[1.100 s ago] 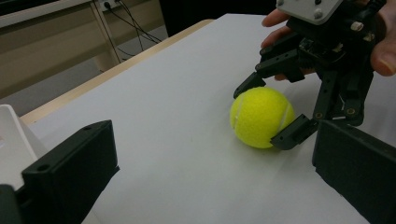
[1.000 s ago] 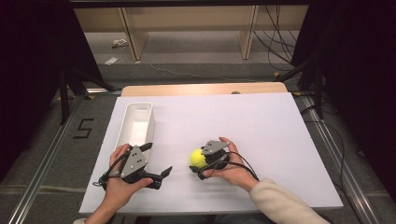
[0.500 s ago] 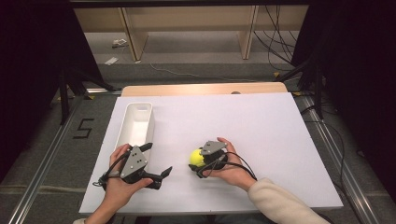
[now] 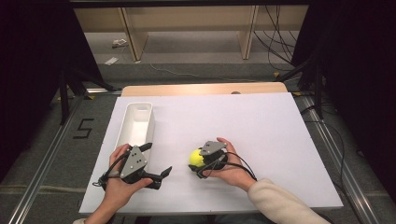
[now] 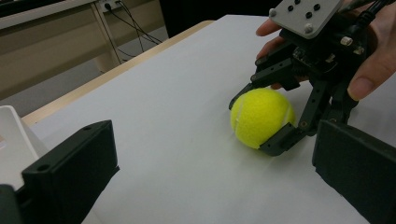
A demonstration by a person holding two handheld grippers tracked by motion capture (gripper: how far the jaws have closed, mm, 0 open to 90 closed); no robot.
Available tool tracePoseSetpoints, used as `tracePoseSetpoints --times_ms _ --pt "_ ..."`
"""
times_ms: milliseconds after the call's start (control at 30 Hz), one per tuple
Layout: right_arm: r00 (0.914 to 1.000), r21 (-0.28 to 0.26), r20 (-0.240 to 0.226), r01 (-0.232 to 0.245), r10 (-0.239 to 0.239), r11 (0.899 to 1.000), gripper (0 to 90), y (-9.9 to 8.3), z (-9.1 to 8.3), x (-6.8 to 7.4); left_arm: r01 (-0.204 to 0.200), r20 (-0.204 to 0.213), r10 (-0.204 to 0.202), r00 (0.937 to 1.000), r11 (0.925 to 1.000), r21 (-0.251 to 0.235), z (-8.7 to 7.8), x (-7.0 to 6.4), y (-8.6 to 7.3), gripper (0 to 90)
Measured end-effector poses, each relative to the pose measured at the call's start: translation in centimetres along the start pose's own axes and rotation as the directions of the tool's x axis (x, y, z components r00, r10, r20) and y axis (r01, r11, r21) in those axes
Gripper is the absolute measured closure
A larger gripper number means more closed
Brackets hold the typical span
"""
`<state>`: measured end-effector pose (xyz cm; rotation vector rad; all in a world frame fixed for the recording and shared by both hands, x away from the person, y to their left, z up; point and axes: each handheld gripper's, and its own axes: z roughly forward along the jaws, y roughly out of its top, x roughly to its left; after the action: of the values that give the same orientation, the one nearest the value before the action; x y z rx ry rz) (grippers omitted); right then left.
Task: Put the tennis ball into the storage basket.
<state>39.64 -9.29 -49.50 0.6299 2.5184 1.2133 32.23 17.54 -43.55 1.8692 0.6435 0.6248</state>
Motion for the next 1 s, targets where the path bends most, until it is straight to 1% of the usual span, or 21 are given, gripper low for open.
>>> tracePoseSetpoints --times_ms 233,700,1000 --pt "0.9999 -0.008 -0.01 -0.005 0.005 1.0 26.2 0.19 -0.13 -0.02 0.0 -0.001 0.0 1.0 1.0 -0.002 -0.04 0.01 0.02 0.0" --pt "0.9998 -0.027 -0.007 -0.018 0.017 0.999 26.3 0.64 -0.56 -0.26 -0.001 -0.001 0.001 1.0 1.0 -0.001 -0.05 0.0 0.02 0.0" --pt "0.9999 -0.044 -0.005 -0.015 0.015 0.999 26.3 0.99 -0.84 -0.35 -0.001 -0.001 0.001 1.0 1.0 -0.002 -0.05 0.01 0.01 0.0"
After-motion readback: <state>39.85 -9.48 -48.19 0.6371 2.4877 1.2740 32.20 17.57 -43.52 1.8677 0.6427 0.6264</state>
